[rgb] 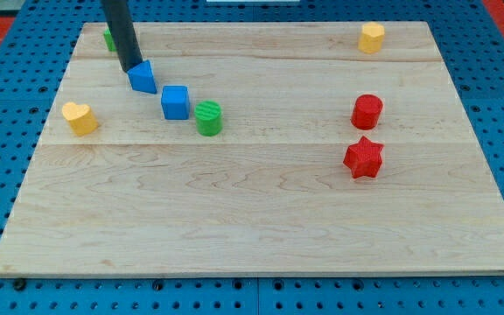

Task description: Place the green star and blue triangle parallel to the yellow hexagon

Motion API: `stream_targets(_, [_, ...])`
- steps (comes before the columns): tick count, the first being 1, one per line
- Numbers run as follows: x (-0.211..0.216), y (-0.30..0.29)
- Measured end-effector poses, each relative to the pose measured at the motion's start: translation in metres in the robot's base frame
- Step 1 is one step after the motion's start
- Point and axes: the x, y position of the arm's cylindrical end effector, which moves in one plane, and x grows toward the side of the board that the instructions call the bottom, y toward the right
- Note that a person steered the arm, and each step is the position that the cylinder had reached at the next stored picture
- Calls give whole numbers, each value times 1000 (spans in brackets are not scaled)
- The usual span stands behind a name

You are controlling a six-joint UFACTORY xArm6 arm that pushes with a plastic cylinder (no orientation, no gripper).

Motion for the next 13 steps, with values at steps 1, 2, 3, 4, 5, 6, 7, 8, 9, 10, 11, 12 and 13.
stream_targets(1, [-24, -33])
stream_targets(2, [-41, -59])
stream_targets(3, [-47, -58])
stream_targets(4, [-54, -52])
stream_targets(5, [-71, -56])
stream_targets(6, [-81, -61])
stream_targets(7, [-71, -14])
stream_targets(8, [-50, 66])
stream_targets(9, [-53, 49])
stream_targets(10, [-83, 26])
stream_targets(11, [-59, 102])
stream_targets(12, [-19, 180])
stream_targets(13, [32, 149])
